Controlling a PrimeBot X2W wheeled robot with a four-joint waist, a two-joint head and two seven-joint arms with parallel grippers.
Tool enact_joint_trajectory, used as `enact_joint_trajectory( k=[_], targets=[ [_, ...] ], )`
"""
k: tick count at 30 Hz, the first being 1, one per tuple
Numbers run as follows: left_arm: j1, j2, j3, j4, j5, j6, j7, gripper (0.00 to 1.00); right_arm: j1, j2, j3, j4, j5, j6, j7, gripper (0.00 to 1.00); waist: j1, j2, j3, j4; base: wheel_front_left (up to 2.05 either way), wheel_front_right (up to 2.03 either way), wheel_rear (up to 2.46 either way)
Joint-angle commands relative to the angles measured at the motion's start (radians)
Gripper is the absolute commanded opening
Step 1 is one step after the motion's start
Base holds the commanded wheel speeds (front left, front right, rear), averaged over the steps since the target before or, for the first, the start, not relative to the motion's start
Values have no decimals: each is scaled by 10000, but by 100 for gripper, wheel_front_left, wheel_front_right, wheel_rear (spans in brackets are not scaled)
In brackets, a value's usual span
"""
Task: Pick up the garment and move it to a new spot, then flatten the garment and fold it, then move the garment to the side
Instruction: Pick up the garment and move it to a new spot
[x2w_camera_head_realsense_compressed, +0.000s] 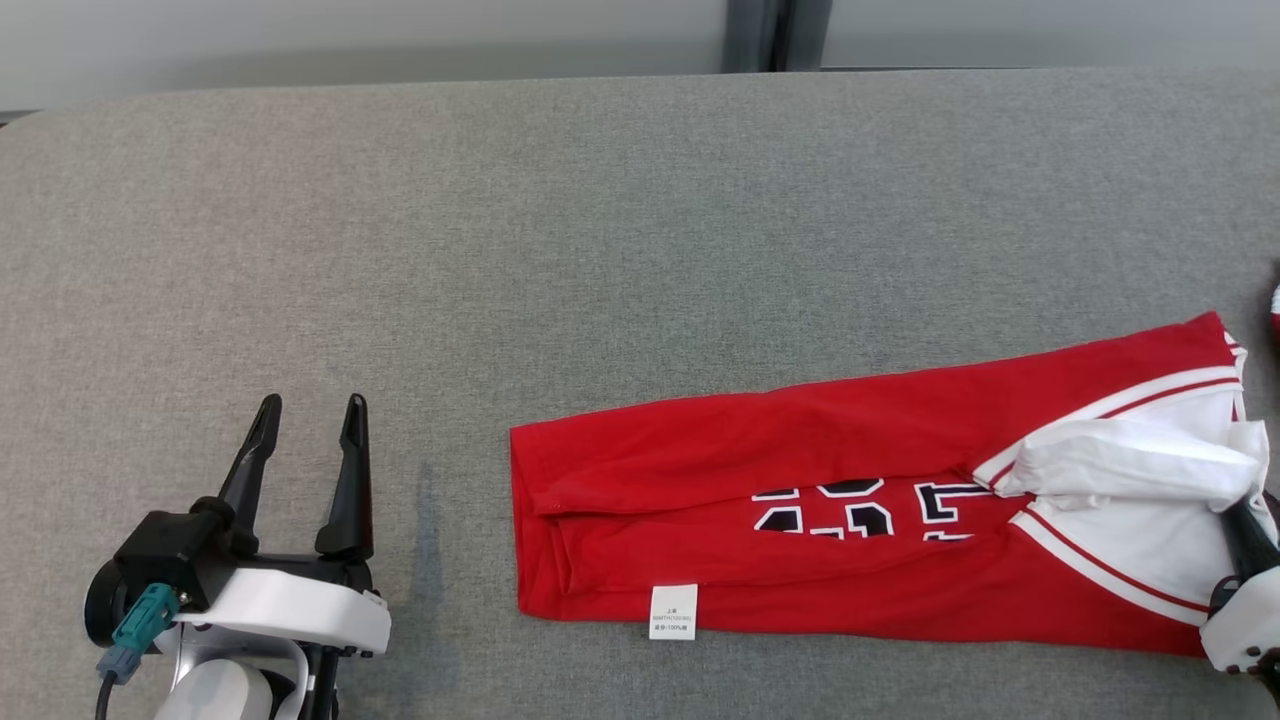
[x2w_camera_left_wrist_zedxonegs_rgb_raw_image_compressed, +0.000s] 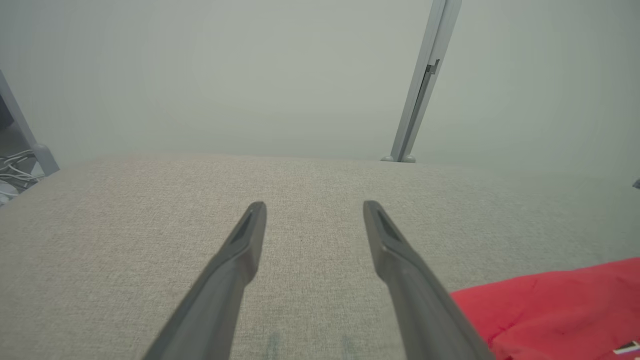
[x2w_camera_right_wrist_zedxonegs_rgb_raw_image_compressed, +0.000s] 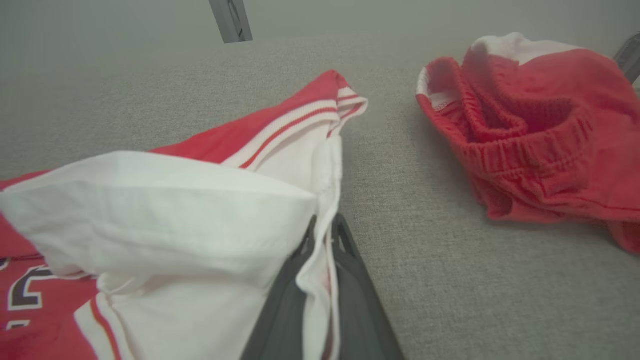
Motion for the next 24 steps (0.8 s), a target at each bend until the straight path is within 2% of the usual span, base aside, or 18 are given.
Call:
enact_joint_trajectory(
  k=[1,5,13,14,18,24],
  targets=[
    [-116,41,54,1,35,-46,-38,100,-9,-103,-15,-321,-36,-1,214,0,0,0,-40,-77,0,0,0],
    [-60,14,43,40,40,-37,-38,100,-144,-166,252,-1273,-197,-1,475,0,0,0,-179,-203,0,0,0],
    [43,89,-35,76,41,-30,10,100,-43,300,1325,-3957,-726,1,1216,0,0,0,-525,-289,0,0,0],
    [43,89,-35,76,41,-30,10,100,-43,300,1325,-3957,-726,1,1216,0,0,0,-525,-289,0,0,0],
    [54,123,-121,52,51,-44,76,100,-291,837,2596,-5001,-723,1,1668,0,0,0,-658,-181,0,0,0],
    [93,105,-230,67,23,-50,99,100,-759,1597,4313,-4971,-349,1,1717,0,0,0,-733,146,0,0,0]
  ],
)
